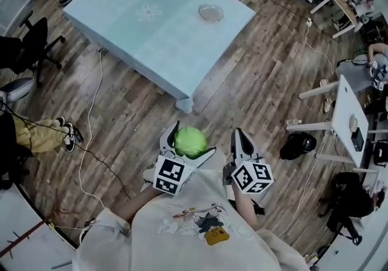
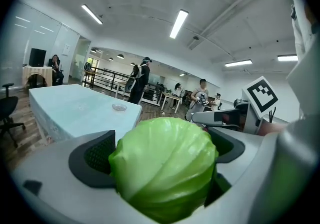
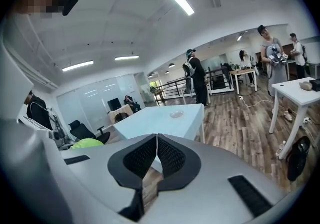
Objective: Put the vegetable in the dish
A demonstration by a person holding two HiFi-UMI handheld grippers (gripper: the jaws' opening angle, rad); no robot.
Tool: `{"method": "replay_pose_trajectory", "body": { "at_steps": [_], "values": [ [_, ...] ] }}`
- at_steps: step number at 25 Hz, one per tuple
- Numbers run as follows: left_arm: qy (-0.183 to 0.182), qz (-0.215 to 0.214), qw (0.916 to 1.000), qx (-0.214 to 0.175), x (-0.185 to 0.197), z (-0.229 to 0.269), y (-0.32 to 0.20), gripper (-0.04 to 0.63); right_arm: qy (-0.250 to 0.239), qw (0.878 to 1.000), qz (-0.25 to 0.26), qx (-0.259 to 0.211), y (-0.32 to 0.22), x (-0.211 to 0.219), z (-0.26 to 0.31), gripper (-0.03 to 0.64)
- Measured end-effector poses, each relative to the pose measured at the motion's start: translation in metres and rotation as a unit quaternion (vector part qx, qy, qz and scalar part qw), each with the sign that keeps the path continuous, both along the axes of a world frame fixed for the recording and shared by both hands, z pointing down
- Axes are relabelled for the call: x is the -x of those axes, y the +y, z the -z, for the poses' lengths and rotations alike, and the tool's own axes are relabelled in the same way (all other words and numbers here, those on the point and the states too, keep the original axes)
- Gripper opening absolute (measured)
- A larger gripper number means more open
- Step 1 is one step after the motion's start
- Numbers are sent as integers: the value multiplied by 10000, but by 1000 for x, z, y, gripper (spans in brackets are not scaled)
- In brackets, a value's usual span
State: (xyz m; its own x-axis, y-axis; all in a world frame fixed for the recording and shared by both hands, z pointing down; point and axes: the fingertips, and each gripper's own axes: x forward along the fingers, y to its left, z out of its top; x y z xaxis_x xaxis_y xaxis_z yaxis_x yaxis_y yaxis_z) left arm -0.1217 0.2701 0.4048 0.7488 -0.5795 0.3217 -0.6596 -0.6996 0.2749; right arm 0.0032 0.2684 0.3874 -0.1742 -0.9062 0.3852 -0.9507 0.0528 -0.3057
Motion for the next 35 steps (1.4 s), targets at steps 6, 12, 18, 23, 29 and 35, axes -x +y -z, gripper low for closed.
{"method": "replay_pose_trajectory", "body": {
  "at_steps": [6,12,18,23,29,35],
  "values": [
    [-66,48,9998,153,-7,-2,-29,583,20,9996,215,-192,-41,2,3,23],
    [-138,162,9994,262,-39,-10,-63,583,133,9995,288,-4,-69,-35,-12,23],
    [-295,211,9989,280,-104,-10,-105,583,124,9985,517,-113,-122,-94,-7,23],
    [-445,354,9984,65,-164,13,-146,583,-39,9970,711,-292,-167,-154,11,23],
    [-521,1001,9933,-229,-201,31,-196,583,-93,9927,1095,-493,-215,-206,18,22],
    [-632,1389,9881,-208,-211,27,-221,583,-151,9902,1300,-484,-249,-223,14,23]
  ]
}}
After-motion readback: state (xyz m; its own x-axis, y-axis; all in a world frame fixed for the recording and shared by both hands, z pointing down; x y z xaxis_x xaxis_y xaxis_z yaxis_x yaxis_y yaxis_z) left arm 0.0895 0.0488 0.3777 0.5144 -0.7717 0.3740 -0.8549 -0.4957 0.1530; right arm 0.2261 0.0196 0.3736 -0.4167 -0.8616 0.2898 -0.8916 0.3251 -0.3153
